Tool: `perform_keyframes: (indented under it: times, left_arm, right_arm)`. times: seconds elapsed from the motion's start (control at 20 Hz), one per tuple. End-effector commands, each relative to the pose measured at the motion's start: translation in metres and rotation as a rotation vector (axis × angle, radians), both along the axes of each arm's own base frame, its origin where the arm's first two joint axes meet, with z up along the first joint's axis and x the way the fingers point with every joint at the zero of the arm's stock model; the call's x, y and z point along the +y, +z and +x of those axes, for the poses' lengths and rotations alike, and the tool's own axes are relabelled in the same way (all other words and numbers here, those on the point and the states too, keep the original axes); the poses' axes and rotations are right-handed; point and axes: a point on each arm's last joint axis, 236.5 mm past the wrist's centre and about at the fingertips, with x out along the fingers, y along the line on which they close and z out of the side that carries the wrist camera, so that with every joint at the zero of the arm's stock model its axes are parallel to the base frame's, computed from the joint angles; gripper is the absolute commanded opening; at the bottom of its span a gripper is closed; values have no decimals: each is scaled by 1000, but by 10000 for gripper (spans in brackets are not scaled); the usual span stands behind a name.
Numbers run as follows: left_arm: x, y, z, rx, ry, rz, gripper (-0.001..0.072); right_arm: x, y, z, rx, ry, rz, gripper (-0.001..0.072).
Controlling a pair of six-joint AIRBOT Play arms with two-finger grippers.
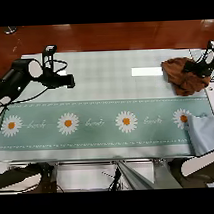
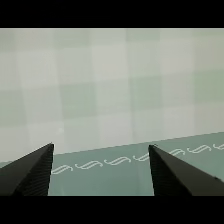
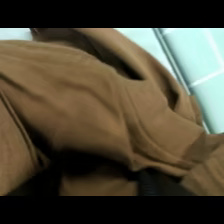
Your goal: Fold the shirts.
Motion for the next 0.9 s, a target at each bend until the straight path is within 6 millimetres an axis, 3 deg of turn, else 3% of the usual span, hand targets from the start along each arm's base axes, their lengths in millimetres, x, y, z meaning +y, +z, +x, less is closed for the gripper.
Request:
perform_keyframes:
  times: [0.0, 0.05, 0.15, 0.3, 0.45, 0.6, 0.7, 0.8, 0.85]
  left_arm:
    - [1, -9, 1, 19, 2, 6, 700]
    - [2, -10, -1, 27, 3, 8, 700]
    - [14, -8, -7, 60, 13, 24, 700]
    - [43, 9, -25, 95, -15, 59, 700]
    - [66, 31, -53, 77, -5, 67, 700]
    - [69, 22, -89, 12, 97, -23, 700]
    - [54, 12, -120, 13, 107, -103, 700]
    - [41, 10, -142, 8, 109, -169, 700]
    - [38, 13, -147, -8, 111, -187, 700]
  right_arm:
    - [18, -22, -4, 75, 16, 130, 228]
    - [24, -14, -2, 69, 30, 155, 26]
    - [35, 28, 15, -12, 72, 184, 23]
    - [44, 148, 41, -262, 130, 148, 23]
    - [69, 293, 34, -537, 216, 49, 23]
    - [138, 430, -8, -810, 387, 27, 22]
    - [176, 500, -50, -938, 485, -43, 22]
    - [206, 545, -95, -1025, 547, -64, 23]
    - [222, 557, -117, -1043, 589, -69, 22]
